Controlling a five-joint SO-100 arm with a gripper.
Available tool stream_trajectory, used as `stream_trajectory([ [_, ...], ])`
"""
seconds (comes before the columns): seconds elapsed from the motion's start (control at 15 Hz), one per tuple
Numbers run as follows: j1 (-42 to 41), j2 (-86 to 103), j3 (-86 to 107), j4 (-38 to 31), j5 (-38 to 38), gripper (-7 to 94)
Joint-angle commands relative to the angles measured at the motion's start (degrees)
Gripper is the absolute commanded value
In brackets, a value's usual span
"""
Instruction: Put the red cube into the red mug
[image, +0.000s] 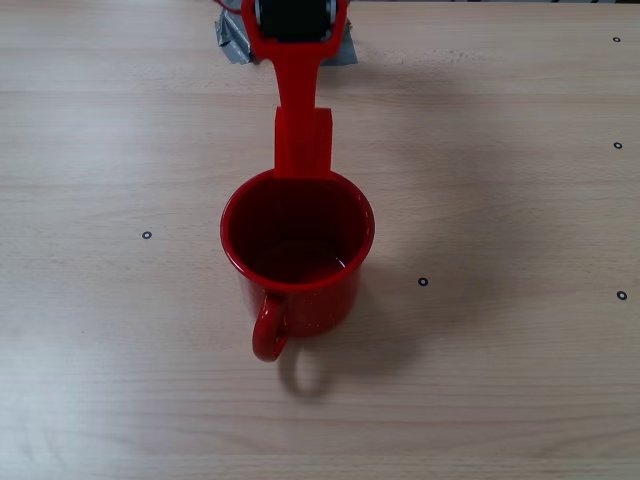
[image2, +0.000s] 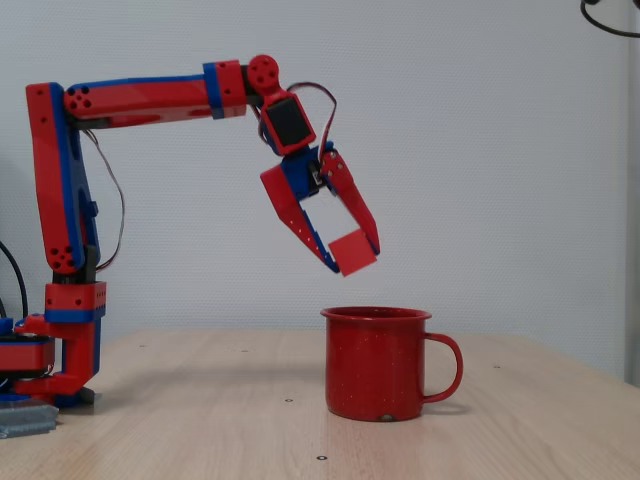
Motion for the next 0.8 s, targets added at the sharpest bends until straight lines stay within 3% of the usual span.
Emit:
stream_trajectory([
  [0.0,0.26,0.97,-0.44,-2.99,1.49,0],
  [0.47,0.53,-1.14,0.0,-3.34,1.49,1],
  [0.73,0.09,-1.05,0.88,-2.2,1.05,35],
])
